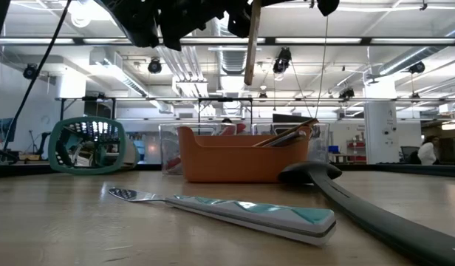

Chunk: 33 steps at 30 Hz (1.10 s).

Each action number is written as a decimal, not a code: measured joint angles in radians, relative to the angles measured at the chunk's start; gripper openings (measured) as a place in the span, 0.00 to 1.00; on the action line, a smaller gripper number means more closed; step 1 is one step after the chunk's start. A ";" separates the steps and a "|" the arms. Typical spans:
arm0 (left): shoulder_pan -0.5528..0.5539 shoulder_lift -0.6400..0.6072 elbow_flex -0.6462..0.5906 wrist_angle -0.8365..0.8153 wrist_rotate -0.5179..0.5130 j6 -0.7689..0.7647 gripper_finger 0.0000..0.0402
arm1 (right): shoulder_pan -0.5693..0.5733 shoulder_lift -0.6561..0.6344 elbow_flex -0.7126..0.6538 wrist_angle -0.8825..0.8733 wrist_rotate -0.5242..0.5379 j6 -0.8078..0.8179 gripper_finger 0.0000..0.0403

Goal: Pick & Place Kitchen Items
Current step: Put the gray spatula into the right transparent bin

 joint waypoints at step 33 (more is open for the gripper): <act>0.290 -0.562 -0.006 -1.108 -0.508 0.414 0.71 | -0.833 -0.108 0.245 -0.902 -1.225 0.007 0.13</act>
